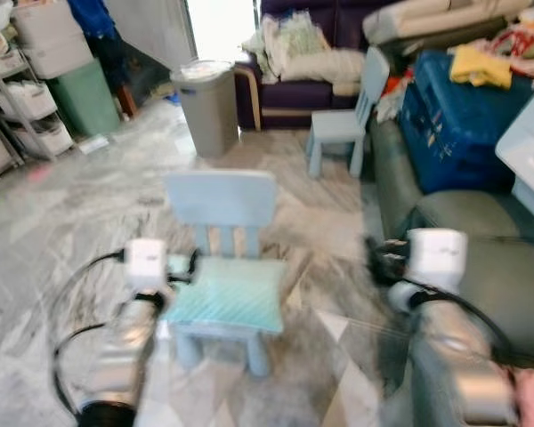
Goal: Move the pillow to the sofa
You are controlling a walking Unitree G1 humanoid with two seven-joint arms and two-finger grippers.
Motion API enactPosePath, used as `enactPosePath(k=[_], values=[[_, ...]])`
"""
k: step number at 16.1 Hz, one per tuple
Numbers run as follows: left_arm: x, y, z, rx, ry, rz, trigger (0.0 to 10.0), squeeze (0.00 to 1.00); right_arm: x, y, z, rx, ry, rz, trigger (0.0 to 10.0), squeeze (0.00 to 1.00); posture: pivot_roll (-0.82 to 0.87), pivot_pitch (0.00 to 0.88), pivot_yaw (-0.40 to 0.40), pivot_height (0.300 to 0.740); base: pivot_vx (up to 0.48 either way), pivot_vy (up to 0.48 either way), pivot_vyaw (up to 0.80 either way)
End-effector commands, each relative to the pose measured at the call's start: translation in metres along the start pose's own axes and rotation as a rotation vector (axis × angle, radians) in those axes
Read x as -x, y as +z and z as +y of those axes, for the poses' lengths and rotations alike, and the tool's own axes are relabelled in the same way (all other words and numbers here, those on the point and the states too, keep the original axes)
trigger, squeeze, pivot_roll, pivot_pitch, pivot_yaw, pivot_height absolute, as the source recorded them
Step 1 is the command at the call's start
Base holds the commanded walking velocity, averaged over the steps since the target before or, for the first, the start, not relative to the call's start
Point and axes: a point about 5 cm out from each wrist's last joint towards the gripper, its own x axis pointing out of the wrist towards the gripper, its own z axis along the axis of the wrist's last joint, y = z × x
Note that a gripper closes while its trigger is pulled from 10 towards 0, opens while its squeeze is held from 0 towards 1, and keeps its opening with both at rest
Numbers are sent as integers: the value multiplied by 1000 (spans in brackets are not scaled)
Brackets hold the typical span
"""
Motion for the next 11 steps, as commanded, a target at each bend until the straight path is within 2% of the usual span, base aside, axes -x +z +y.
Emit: enactPosePath(k=[1,9,11], values=[[-3,4,-4,0,-6,-11,10000,0,0,6,-5,13,-14,-24,10000,0,-161,0,86,740,0,480,0],[-6,6,-3,-7,-5,-12,10000,0,-3,8,-5,12,-4,-36,10000,0,-160,0,88,740,0,480,0],[-6,10,-4,-21,-17,-40,10000,0,-3,8,-4,10,-7,-39,10000,0,-158,0,92,740,0,0,0]])
